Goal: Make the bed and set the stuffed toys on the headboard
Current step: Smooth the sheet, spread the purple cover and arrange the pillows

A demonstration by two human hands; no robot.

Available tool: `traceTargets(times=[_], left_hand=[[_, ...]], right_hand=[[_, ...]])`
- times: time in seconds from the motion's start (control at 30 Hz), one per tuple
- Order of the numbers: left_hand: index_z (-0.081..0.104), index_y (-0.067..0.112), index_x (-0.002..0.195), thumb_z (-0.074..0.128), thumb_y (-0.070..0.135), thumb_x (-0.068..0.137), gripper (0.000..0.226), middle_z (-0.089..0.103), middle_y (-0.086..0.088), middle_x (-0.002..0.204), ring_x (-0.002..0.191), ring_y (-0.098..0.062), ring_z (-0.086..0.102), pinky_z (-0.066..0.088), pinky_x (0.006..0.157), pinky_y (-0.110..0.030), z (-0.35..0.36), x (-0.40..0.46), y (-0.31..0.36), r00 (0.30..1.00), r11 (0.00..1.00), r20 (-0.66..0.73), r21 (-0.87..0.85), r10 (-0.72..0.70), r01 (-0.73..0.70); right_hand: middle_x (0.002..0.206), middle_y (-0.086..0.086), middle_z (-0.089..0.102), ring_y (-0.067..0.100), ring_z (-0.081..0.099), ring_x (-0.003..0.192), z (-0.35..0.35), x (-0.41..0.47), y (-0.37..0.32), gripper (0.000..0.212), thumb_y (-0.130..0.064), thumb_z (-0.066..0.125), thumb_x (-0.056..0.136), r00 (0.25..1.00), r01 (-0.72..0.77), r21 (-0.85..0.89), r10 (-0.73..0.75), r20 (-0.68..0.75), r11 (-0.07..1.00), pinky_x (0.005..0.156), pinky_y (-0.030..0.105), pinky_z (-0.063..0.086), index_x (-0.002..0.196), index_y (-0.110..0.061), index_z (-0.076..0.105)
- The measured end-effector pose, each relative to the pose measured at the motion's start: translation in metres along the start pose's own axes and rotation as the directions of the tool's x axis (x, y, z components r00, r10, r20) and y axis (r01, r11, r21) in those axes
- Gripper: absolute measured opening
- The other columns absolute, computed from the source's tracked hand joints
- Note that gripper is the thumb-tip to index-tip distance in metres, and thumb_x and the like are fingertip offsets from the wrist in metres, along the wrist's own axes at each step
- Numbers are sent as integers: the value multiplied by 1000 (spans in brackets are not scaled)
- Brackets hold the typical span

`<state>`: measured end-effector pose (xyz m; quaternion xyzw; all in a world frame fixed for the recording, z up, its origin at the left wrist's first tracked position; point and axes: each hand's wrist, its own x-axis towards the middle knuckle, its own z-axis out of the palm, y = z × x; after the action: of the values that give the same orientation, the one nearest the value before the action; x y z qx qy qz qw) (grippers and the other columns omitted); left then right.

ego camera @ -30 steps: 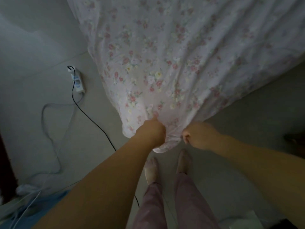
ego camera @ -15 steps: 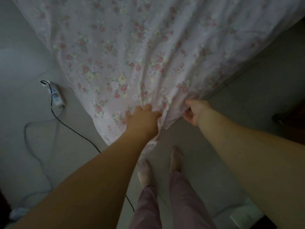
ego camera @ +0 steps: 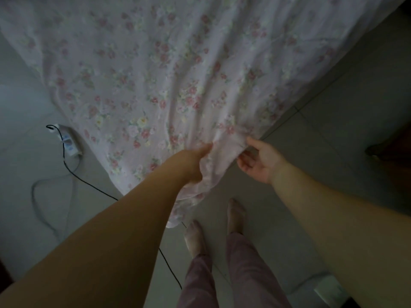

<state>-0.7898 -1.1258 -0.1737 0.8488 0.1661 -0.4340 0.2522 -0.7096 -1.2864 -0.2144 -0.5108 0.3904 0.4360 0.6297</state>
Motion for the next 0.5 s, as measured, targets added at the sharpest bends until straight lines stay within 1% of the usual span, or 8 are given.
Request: traceTargets(times=[0.07,0.1,0.17,0.23,0.33,0.4,0.43,0.5], left_hand=[[3,45,147,53,6,90,85,35,-14,148,128,-30,43,38,106,-38,10,3,6,993,993,116,117,13,-27],[3,48,146,53,8,90,85,33,-13,149,130,-31,41,33,110,-46,20,3,9,988,986,157,165,-3,-23],[3,54,142,54,12,88,86,34,-9,148,130,-30,41,21,108,-67,38,4,13,981,976,187,218,-60,18],[5,54,142,54,18,89,81,34,-6,148,133,-30,38,13,106,-72,49,2,12,980,960,177,278,-92,40],[26,42,144,54,26,91,62,35,1,148,137,-26,33,13,111,-67,44,1,12,974,945,216,327,-74,-1],[47,24,137,54,27,92,45,48,-6,140,128,-24,45,31,112,-46,29,5,17,971,954,234,299,-55,-18],[58,17,125,54,28,92,35,55,-8,130,117,-24,52,40,105,-38,20,7,21,982,967,180,253,-63,15],[64,11,102,54,32,90,26,61,-9,111,95,-24,55,48,89,-36,6,11,27,993,988,-47,101,-113,117]], right_hand=[[54,-6,45,3,43,40,1,3,0,19,-25,60,90,1000,15,-31,-16,-3,999,38,14,29,73,-21,55],[55,-8,41,2,36,35,1,5,1,17,-24,61,90,1000,25,-57,-26,-15,998,35,13,22,75,-22,55],[58,-8,36,1,27,31,-2,9,2,12,-21,62,90,999,35,-94,-38,-34,995,33,13,16,78,-21,58],[53,-9,37,2,25,31,-8,10,3,12,-20,65,88,998,42,-146,-48,-38,988,32,12,15,77,-19,60],[37,-11,38,1,24,31,-32,12,1,20,-17,69,85,989,98,-226,-121,-90,969,32,12,18,71,-17,55],[40,-7,37,1,25,30,-46,14,-3,25,-16,70,84,978,135,-262,-171,-121,956,31,11,19,68,-16,51],[46,-4,37,2,25,31,-50,16,-4,26,-16,70,84,972,144,-284,-190,-139,948,30,10,19,67,-16,50],[55,-1,37,7,29,39,-49,16,-5,27,-17,70,84,957,155,-347,-228,-179,925,28,10,19,67,-16,48]])
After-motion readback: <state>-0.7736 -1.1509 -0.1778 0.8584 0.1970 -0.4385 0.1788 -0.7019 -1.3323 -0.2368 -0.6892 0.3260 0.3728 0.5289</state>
